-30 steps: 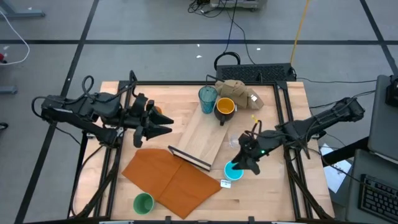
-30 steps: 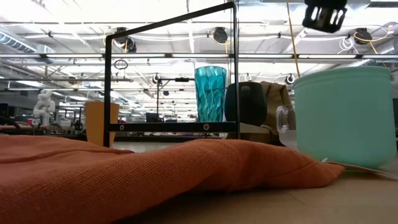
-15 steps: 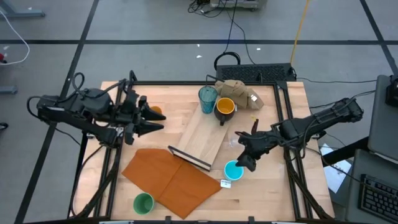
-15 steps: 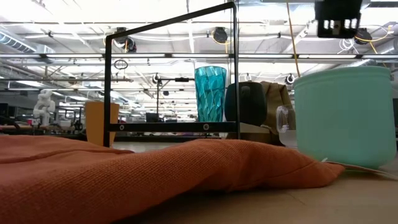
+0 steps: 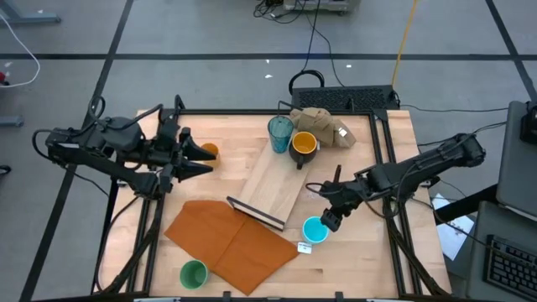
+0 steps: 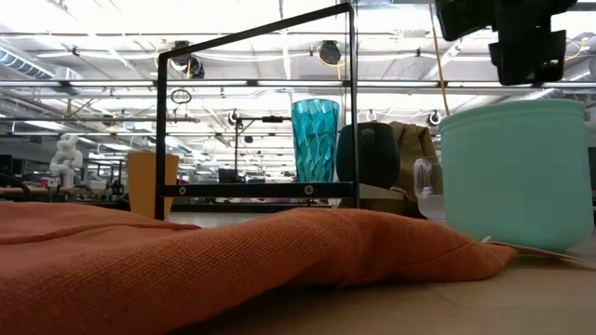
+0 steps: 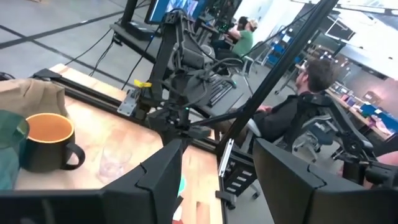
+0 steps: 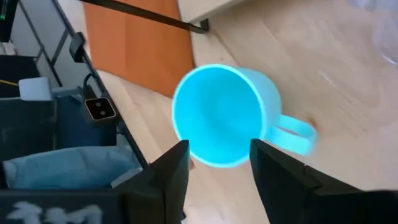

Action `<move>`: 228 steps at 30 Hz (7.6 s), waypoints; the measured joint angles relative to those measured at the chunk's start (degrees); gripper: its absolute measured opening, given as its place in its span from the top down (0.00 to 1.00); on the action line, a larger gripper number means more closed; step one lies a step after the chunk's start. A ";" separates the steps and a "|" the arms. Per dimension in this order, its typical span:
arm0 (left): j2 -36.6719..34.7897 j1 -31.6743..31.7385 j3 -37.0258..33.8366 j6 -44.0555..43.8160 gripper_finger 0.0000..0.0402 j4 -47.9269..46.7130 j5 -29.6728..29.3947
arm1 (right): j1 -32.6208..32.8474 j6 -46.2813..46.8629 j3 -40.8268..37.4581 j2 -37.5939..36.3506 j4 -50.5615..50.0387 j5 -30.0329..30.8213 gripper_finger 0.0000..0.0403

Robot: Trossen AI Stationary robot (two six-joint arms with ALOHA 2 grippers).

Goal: Stack small to large cups/mugs on shelf
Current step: Put the light blue mug on the shelf

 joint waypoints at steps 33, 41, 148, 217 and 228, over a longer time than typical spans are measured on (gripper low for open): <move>0.05 0.00 0.00 0.93 0.51 -0.87 0.04 | -1.84 -8.21 -0.02 5.19 -3.79 -1.57 0.66; 0.05 0.00 0.00 0.62 0.51 -0.84 0.04 | -0.50 -19.55 -0.07 5.19 -5.21 -1.73 0.66; 0.05 -0.02 0.00 -9.88 0.51 4.73 -2.05 | 5.21 -46.61 -7.30 7.33 0.06 -3.30 0.42; 3.06 -0.02 -0.02 -15.10 0.51 11.70 -1.01 | 15.26 -31.05 -6.68 17.24 23.05 25.02 0.99; 3.06 -0.02 -0.02 -12.91 0.51 10.68 -1.03 | 13.47 -25.69 -2.60 7.53 4.13 15.03 1.00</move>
